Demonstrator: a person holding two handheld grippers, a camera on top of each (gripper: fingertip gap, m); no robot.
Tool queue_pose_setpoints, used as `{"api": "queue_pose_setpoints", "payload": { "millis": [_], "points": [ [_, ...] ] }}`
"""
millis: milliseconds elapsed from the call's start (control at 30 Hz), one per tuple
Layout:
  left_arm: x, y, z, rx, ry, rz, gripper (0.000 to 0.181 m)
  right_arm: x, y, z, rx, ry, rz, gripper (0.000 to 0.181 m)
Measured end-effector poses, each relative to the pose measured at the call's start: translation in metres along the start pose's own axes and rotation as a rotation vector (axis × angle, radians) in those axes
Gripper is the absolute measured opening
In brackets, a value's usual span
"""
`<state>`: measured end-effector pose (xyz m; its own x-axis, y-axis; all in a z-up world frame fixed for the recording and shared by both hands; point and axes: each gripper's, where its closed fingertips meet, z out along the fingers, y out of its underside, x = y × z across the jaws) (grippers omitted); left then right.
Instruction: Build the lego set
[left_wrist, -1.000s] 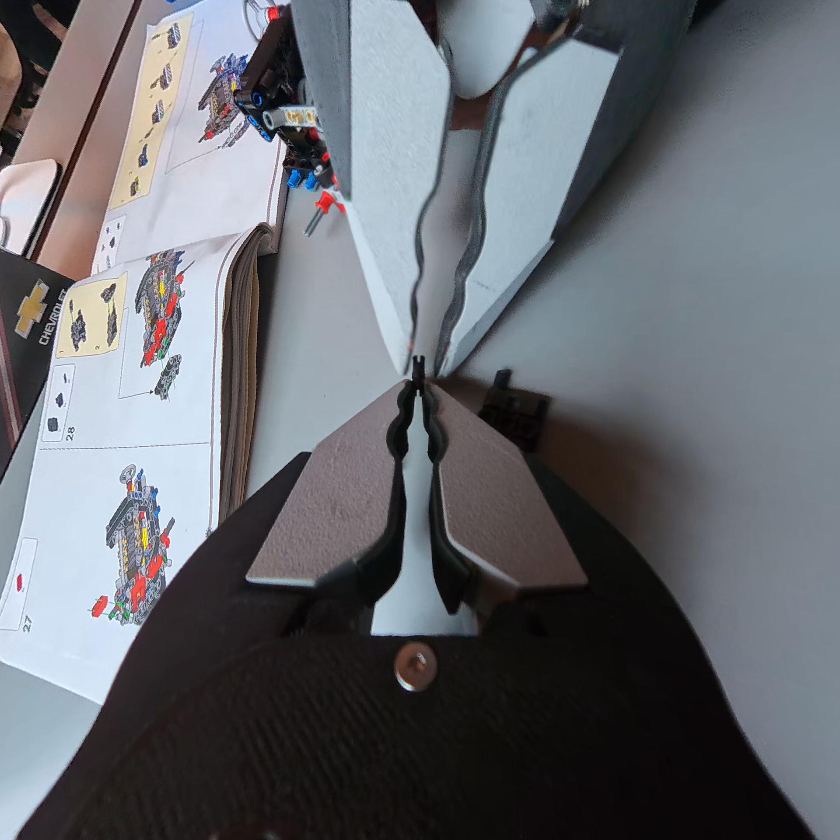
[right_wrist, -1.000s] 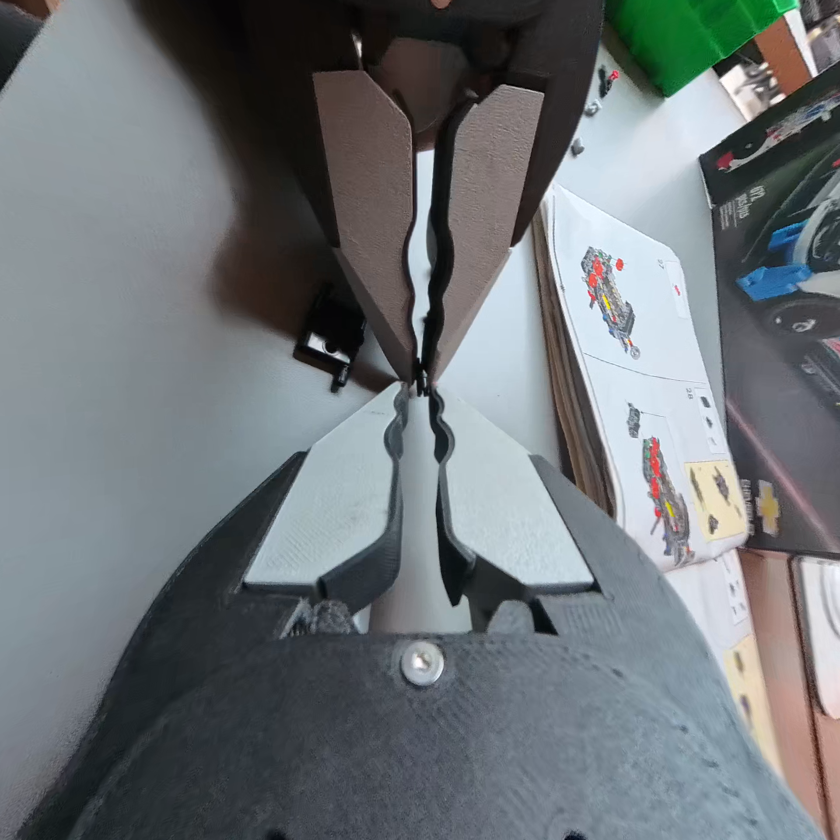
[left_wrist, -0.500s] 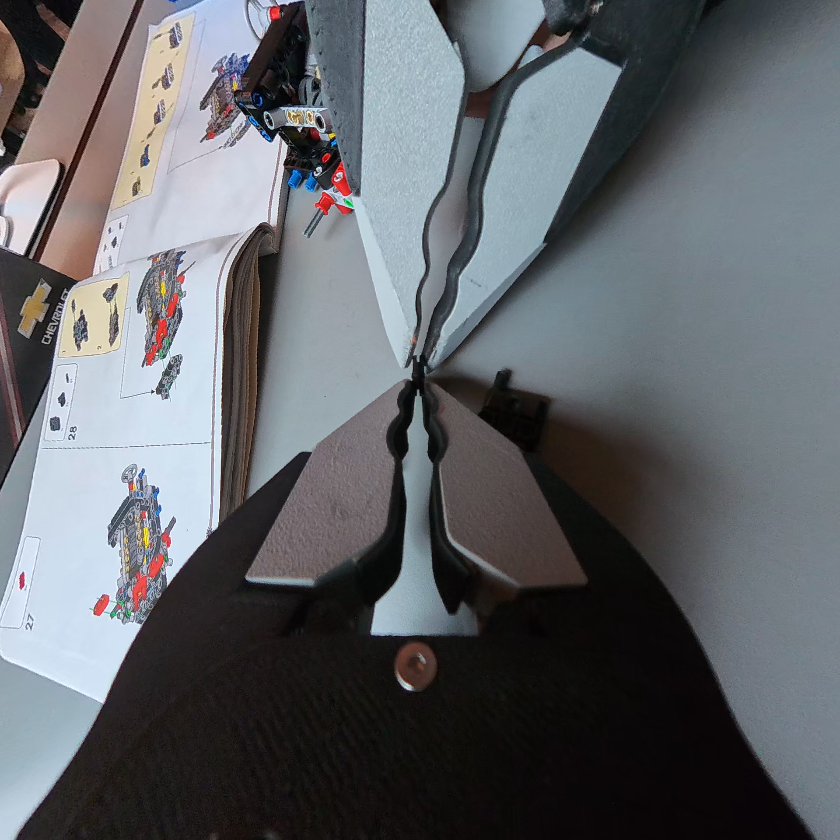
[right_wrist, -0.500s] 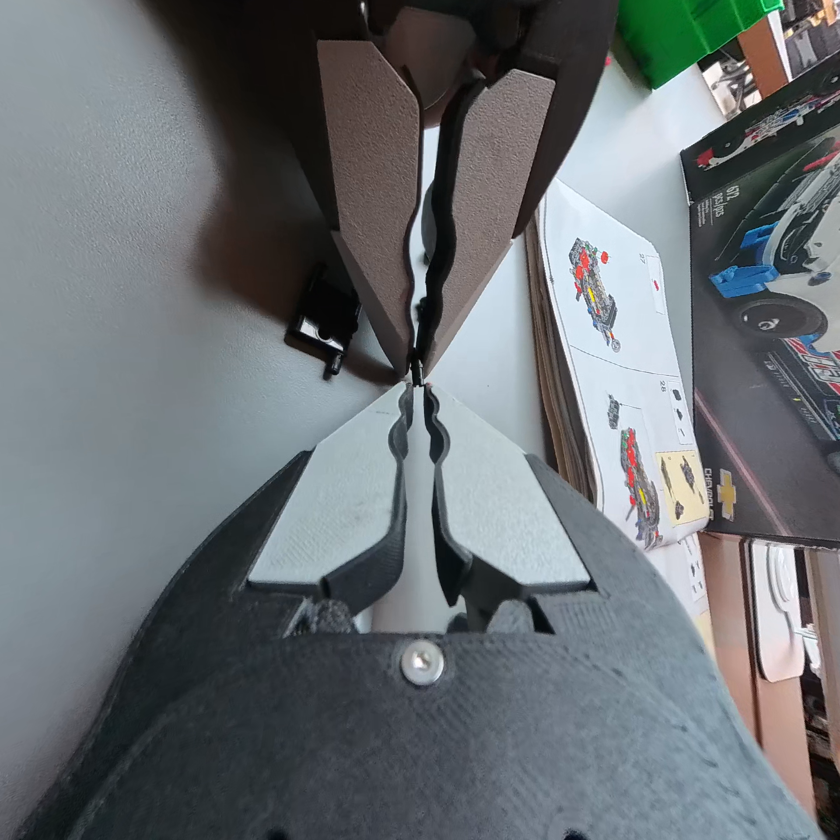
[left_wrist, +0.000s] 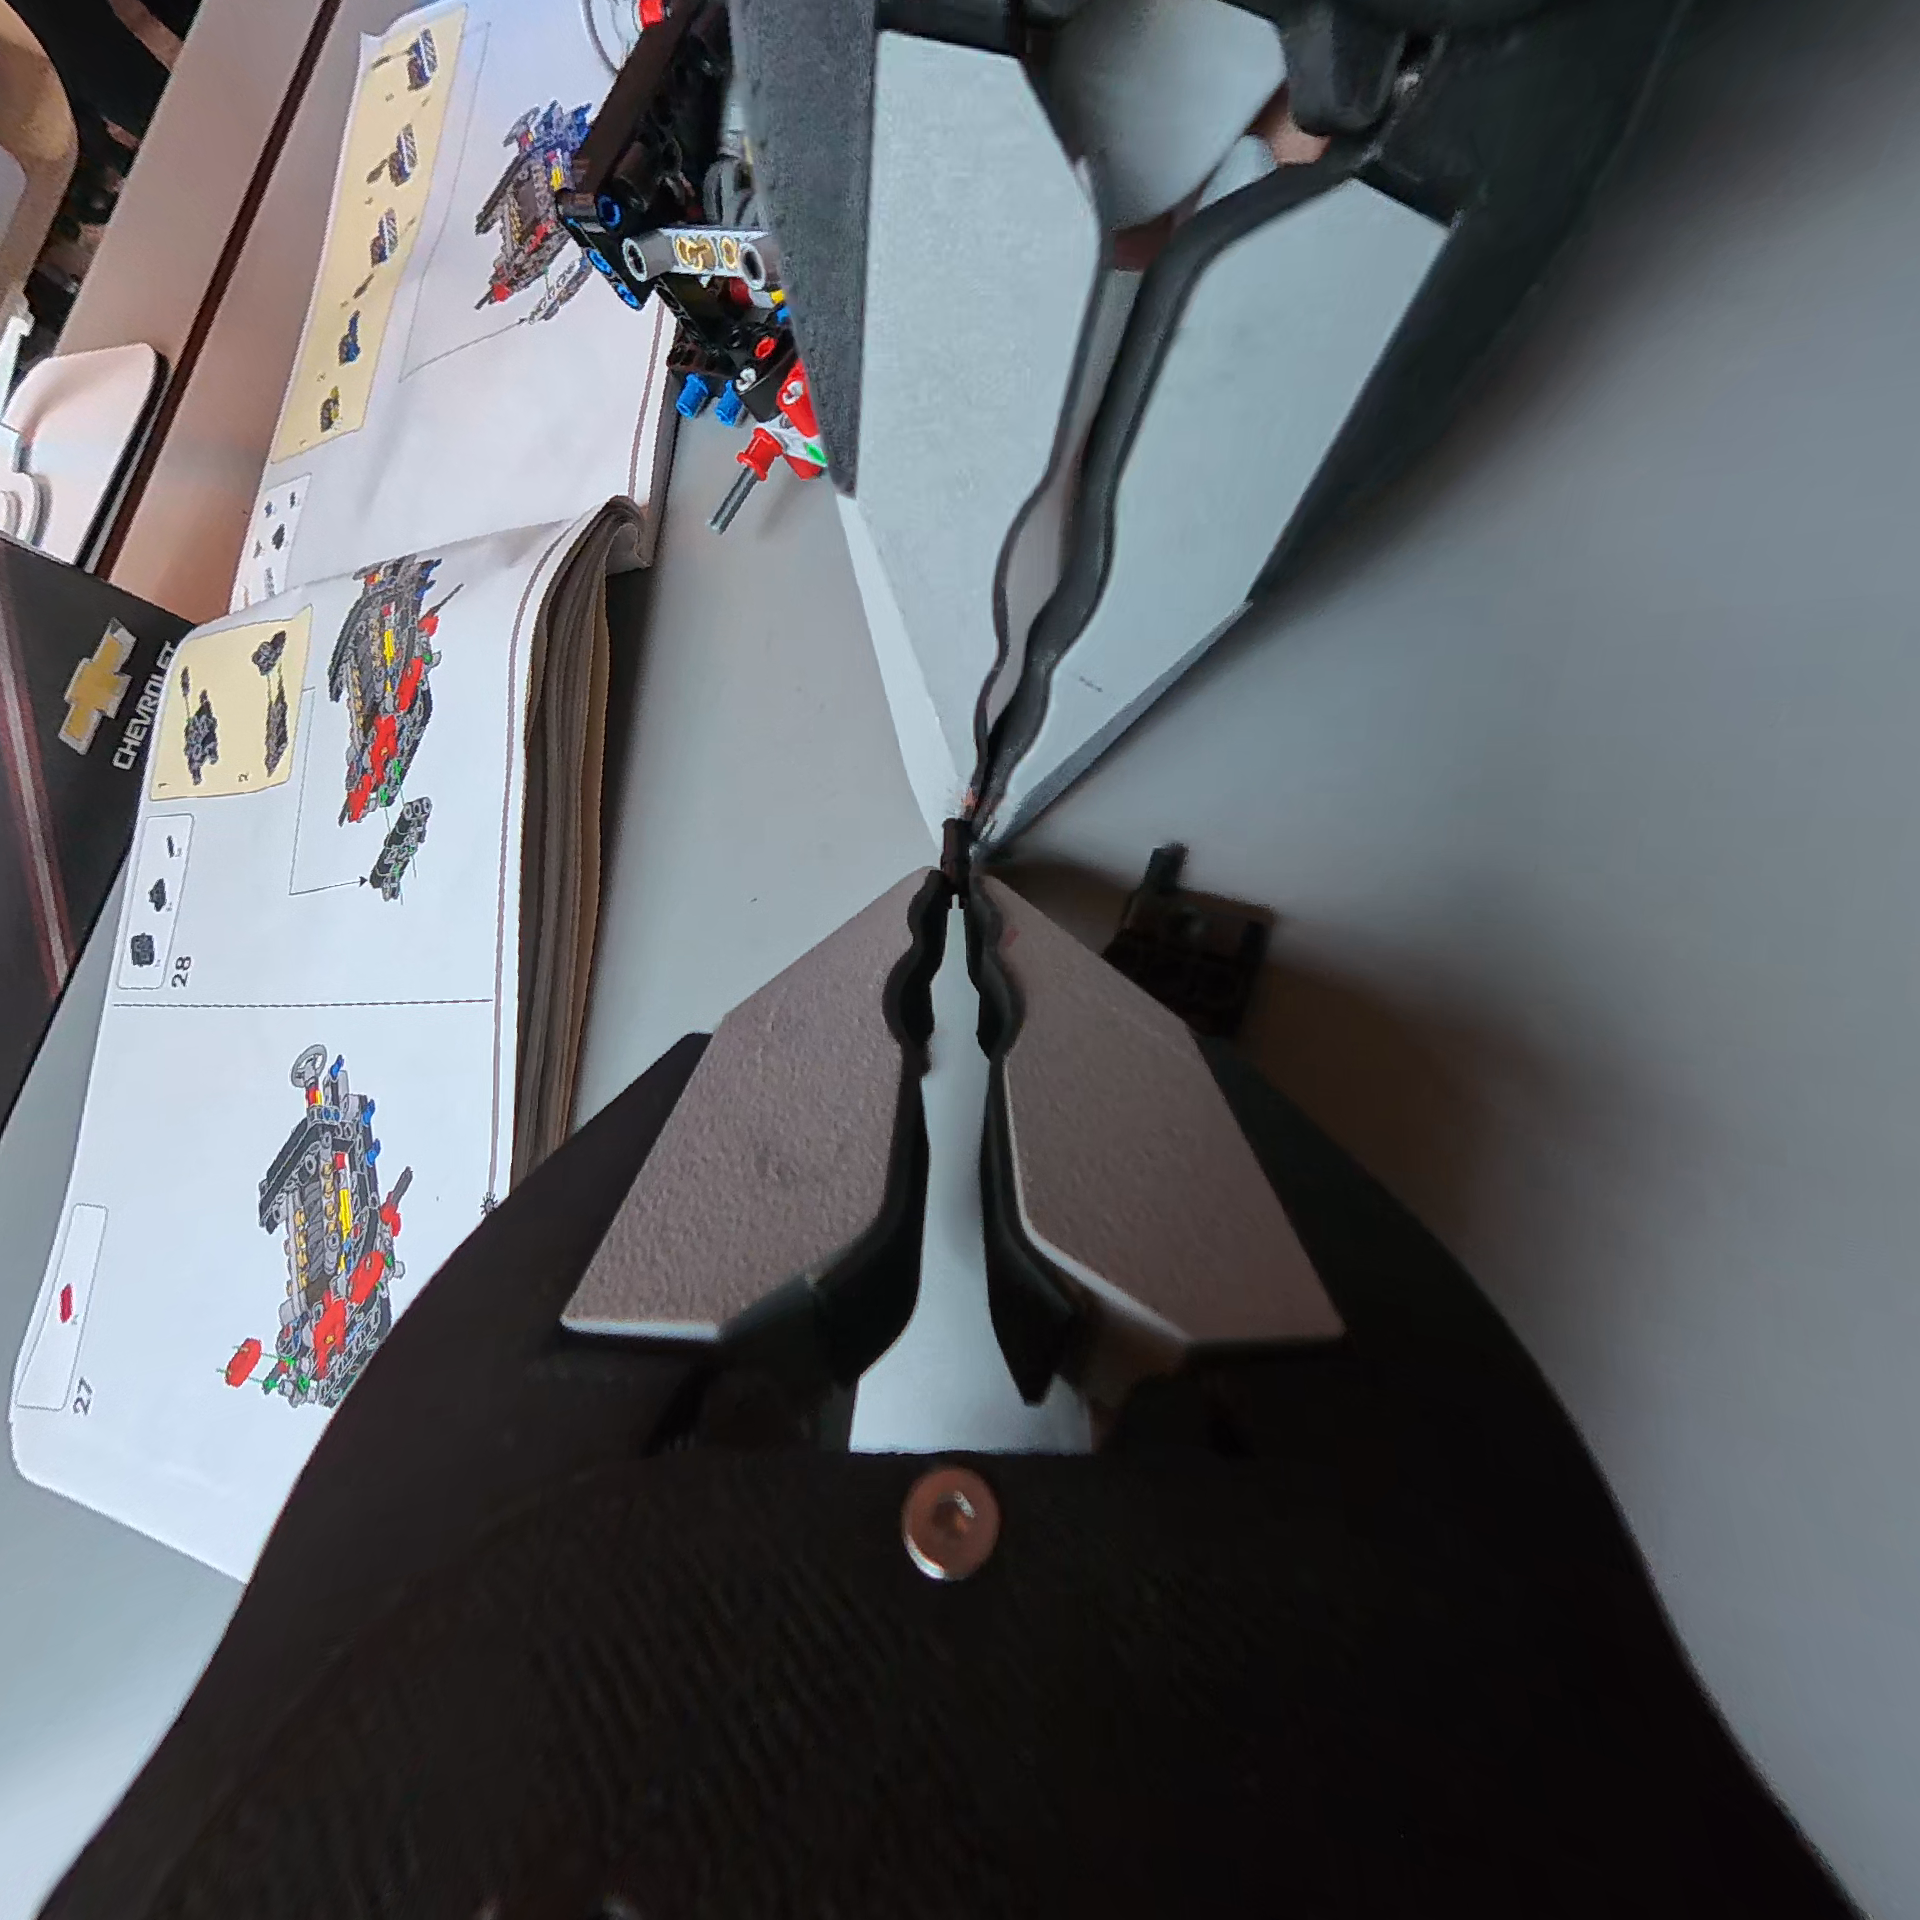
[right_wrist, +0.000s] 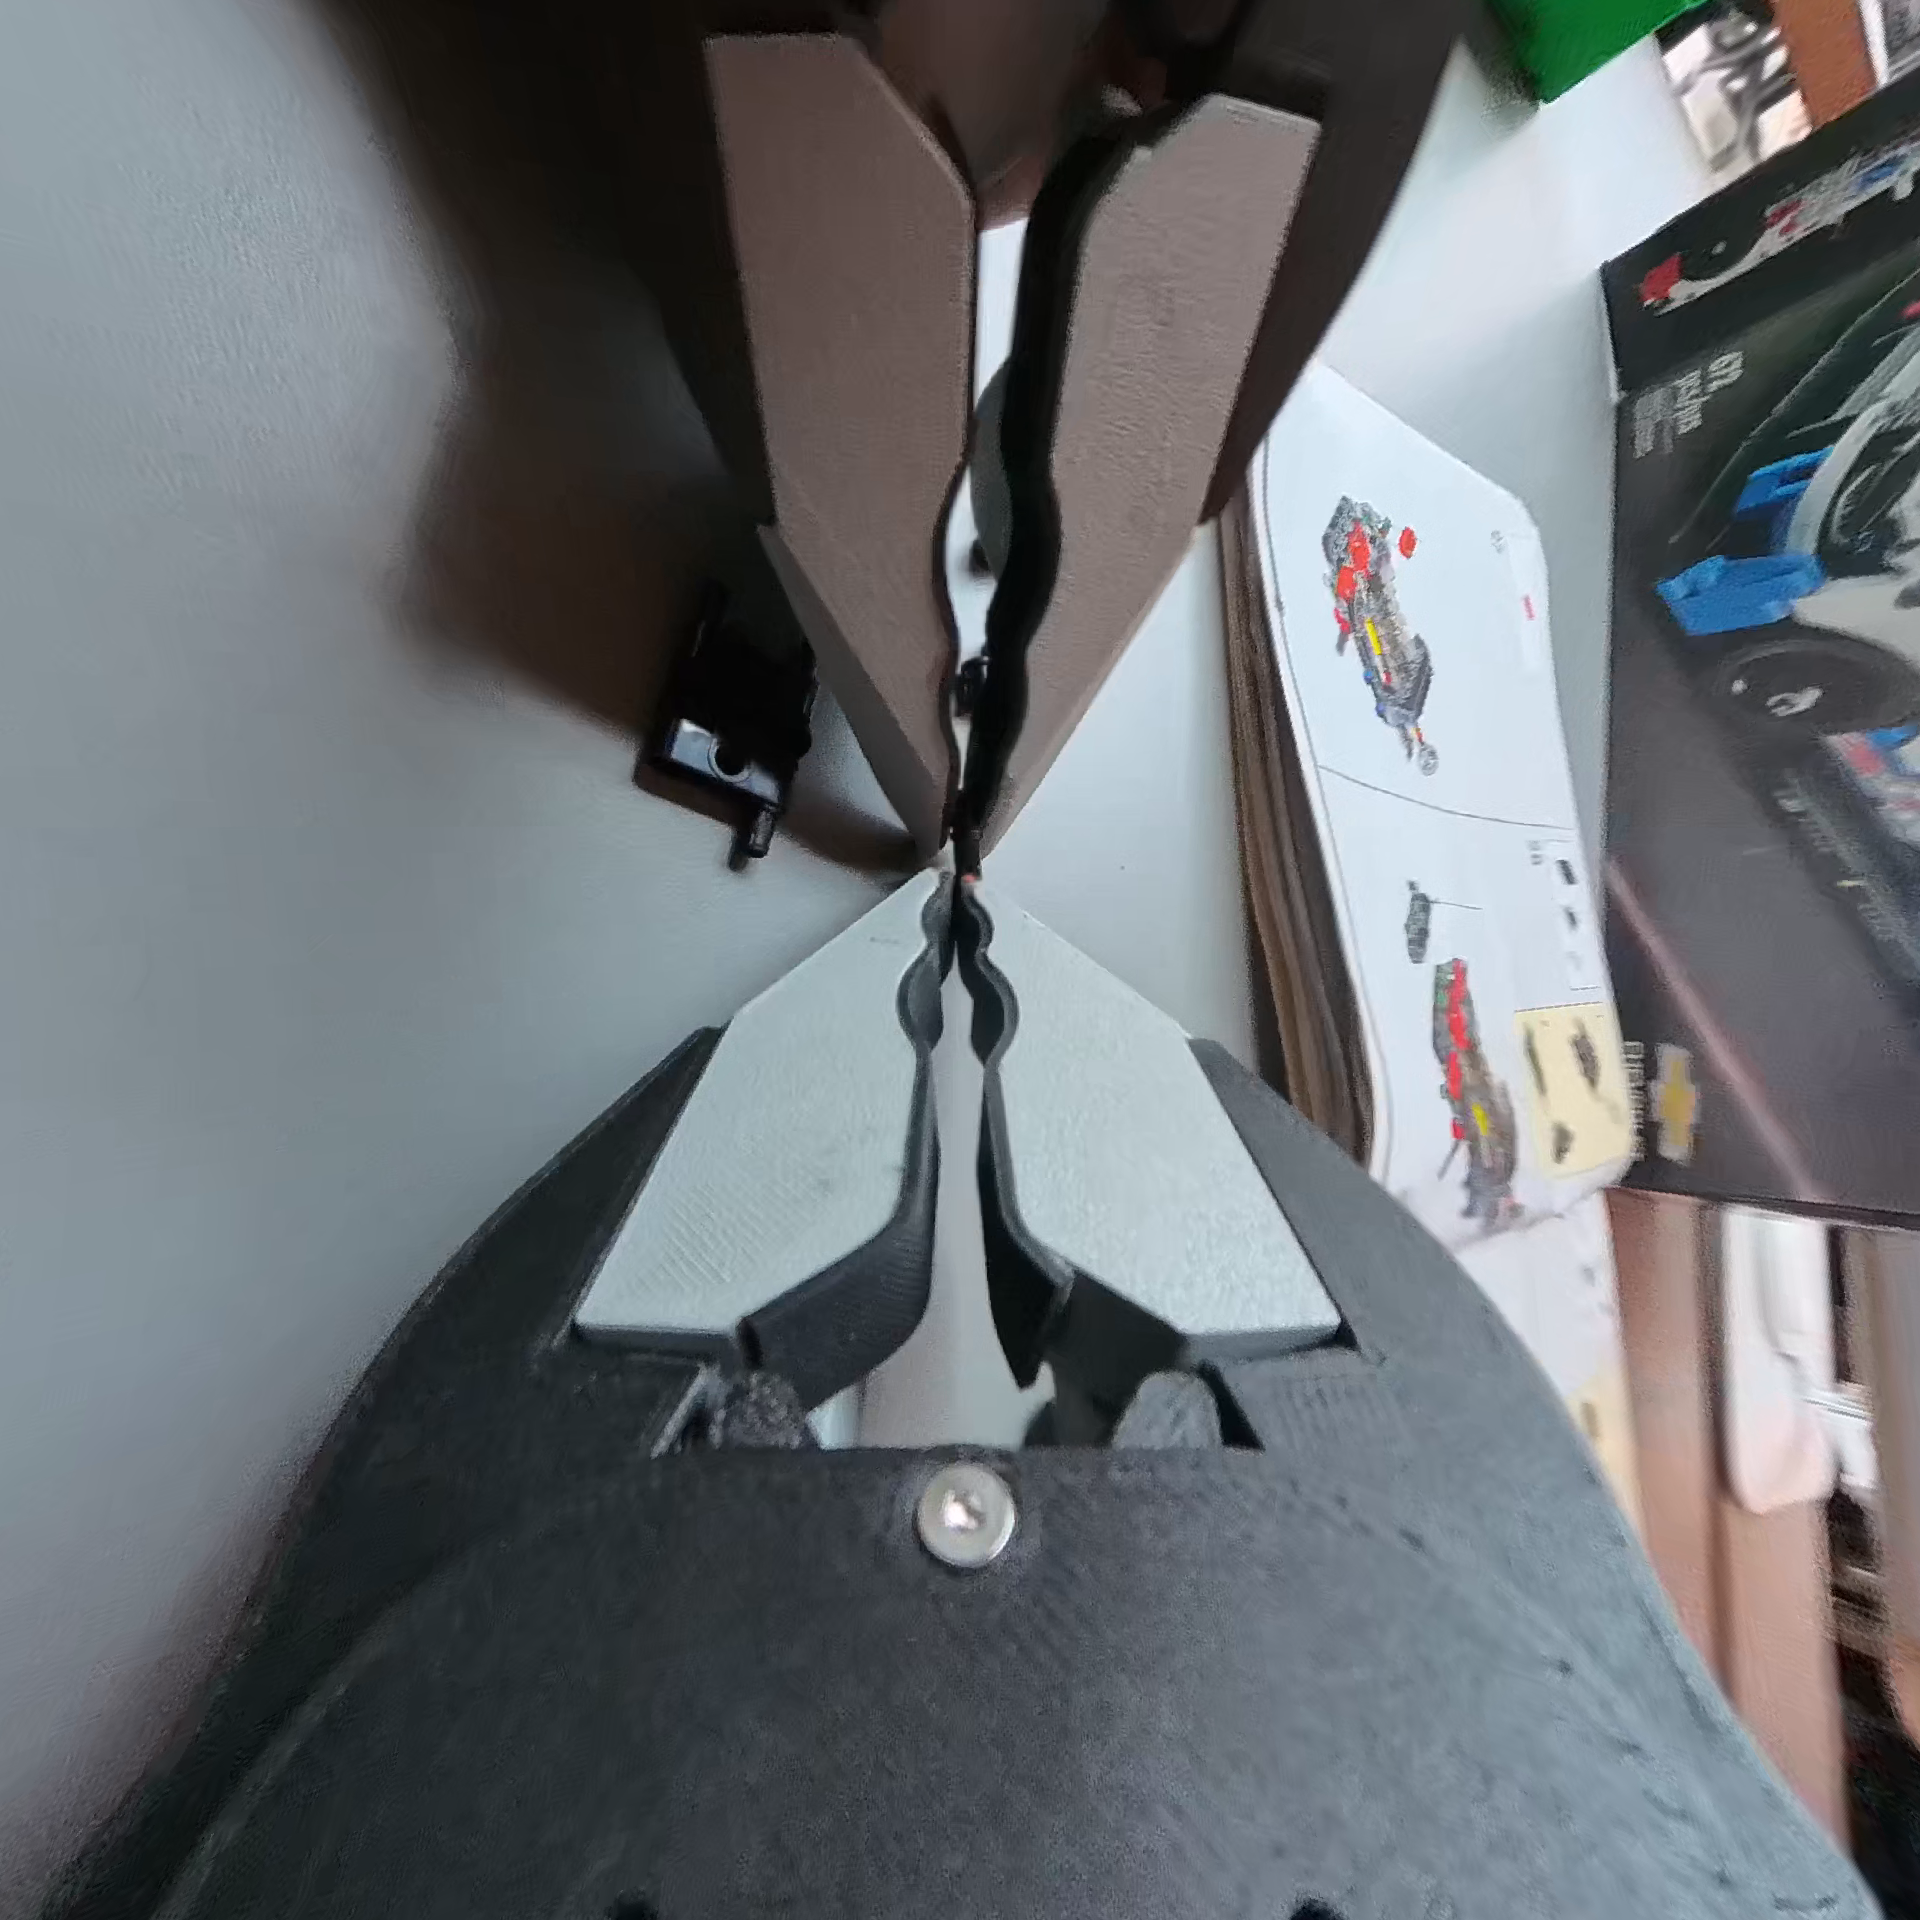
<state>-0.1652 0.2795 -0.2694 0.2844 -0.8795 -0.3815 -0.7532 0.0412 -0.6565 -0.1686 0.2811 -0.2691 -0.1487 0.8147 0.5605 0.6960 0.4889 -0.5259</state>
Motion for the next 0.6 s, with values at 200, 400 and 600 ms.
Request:
{"api": "queue_pose_setpoints", "payload": {
  "millis": [200,400,600],
  "points": [
    [0.0003,-0.0002,0.0000,0.003,0.001,0.002,0.001,0.0042,0.0002,-0.0011,0.023,0.001,0.045,0.011],
    [0.0009,-0.0008,0.0002,0.003,0.004,0.002,0.001,0.0018,-0.0046,-0.0010,0.030,0.011,-0.002,0.002],
    [0.0010,-0.0008,0.0003,0.003,0.002,0.004,0.001,0.0015,-0.0043,-0.0009,0.029,0.007,0.015,0.002]
  ]
}}
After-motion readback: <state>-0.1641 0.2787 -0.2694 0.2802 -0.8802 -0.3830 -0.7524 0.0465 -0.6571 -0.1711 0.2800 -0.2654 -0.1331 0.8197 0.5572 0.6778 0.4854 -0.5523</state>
